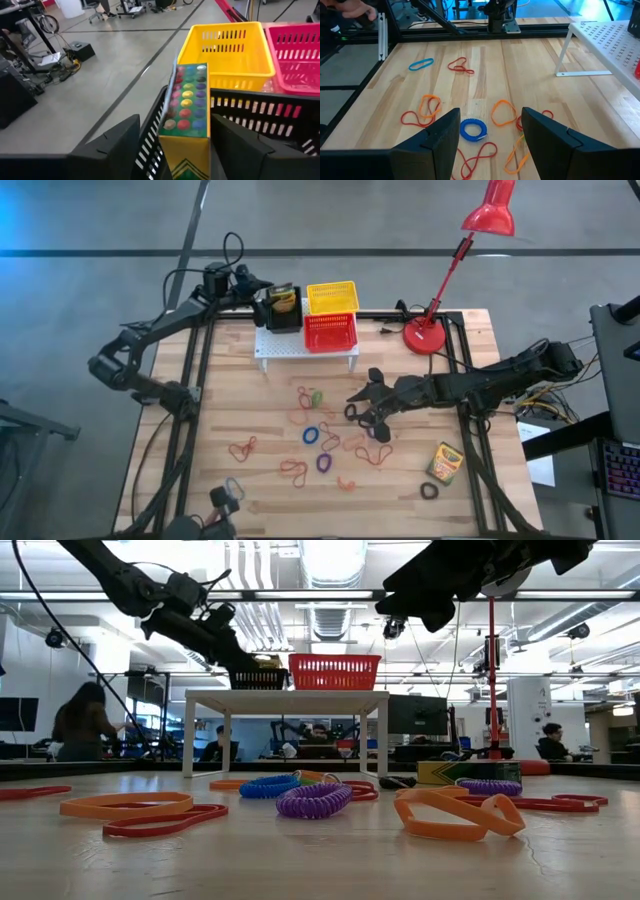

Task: Pick & Place Office Desk Supplies
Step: Put the crayon box into the black bin on the shelf, then put the violet spring keychain into the yellow bin on the shelf

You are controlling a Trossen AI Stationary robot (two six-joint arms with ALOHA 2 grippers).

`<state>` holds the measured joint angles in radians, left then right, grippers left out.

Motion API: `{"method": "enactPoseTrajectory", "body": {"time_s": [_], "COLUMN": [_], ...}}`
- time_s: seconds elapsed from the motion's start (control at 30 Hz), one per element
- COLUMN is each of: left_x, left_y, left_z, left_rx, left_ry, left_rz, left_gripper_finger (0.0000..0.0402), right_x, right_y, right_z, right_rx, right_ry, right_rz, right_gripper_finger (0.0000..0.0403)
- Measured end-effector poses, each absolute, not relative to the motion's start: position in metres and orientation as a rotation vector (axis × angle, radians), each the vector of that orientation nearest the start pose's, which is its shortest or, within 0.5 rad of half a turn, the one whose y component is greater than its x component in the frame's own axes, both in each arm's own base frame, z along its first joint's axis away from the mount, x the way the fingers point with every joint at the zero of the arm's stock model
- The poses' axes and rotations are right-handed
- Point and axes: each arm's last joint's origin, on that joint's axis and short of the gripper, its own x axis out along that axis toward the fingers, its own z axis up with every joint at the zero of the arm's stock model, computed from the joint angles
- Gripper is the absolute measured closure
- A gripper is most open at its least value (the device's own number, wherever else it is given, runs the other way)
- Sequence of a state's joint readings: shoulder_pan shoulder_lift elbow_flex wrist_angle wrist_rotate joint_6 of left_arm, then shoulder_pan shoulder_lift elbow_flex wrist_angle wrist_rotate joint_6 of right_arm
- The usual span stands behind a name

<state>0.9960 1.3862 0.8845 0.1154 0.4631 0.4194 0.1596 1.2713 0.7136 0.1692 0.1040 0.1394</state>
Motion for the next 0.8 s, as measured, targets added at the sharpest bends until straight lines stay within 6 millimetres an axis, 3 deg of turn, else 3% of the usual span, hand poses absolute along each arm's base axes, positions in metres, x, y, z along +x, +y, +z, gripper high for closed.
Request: {"method": "enactPoseTrajectory", "body": {"time_s": [0.5, 0.63, 0.8], "left_x": [0.159, 0.16, 0.176], "left_y": [0.215, 0.184, 0.124], "left_z": [0.296, 0.317, 0.331], "left_rx": [0.173, 0.228, 0.375], "left_ry": [0.366, 0.322, 0.37], "left_rz": [0.448, 0.401, 0.367], "left_gripper_finger": [0.0132, 0.0141, 0.0159], "right_x": [0.267, 0.259, 0.246], "right_y": [0.04, 0.038, 0.034], "right_z": [0.239, 0.235, 0.229], "right_rx": [0.084, 0.091, 0.118], "right_ry": [0.403, 0.502, 0.662], "right_rz": [0.027, 0.005, -0.112], "right_gripper_finger": [0.0197, 0.0197, 0.0197]}}
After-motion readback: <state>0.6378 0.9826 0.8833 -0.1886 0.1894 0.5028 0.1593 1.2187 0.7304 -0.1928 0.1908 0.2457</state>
